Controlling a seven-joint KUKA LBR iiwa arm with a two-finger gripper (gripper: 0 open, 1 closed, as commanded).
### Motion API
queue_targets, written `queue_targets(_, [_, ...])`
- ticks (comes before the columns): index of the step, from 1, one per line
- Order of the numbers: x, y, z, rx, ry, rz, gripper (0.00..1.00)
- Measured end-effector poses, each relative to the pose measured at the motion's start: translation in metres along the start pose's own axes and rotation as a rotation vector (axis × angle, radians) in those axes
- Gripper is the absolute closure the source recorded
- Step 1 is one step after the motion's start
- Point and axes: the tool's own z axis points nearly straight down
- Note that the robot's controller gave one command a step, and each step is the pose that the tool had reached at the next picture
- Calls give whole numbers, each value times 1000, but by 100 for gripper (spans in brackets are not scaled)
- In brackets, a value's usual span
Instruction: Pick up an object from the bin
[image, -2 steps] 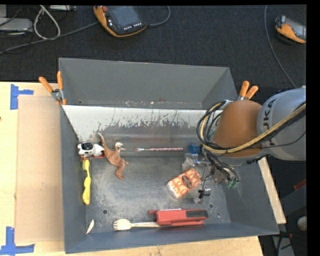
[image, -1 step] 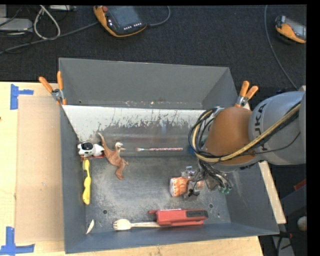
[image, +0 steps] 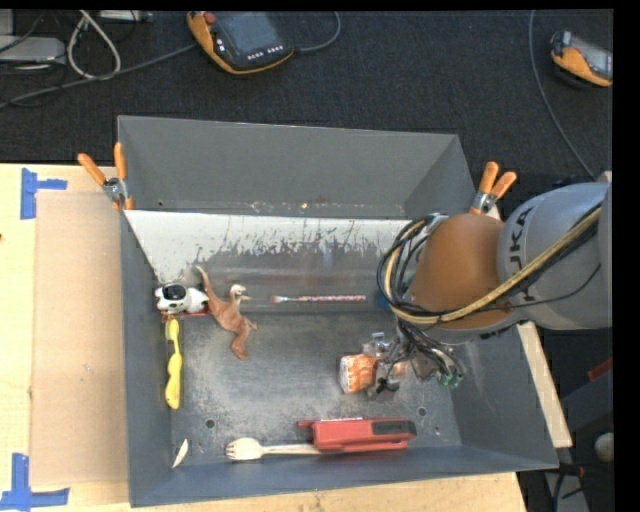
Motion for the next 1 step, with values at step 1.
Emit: queue_targets(1, [6,0,-66,-1,5,-30,100])
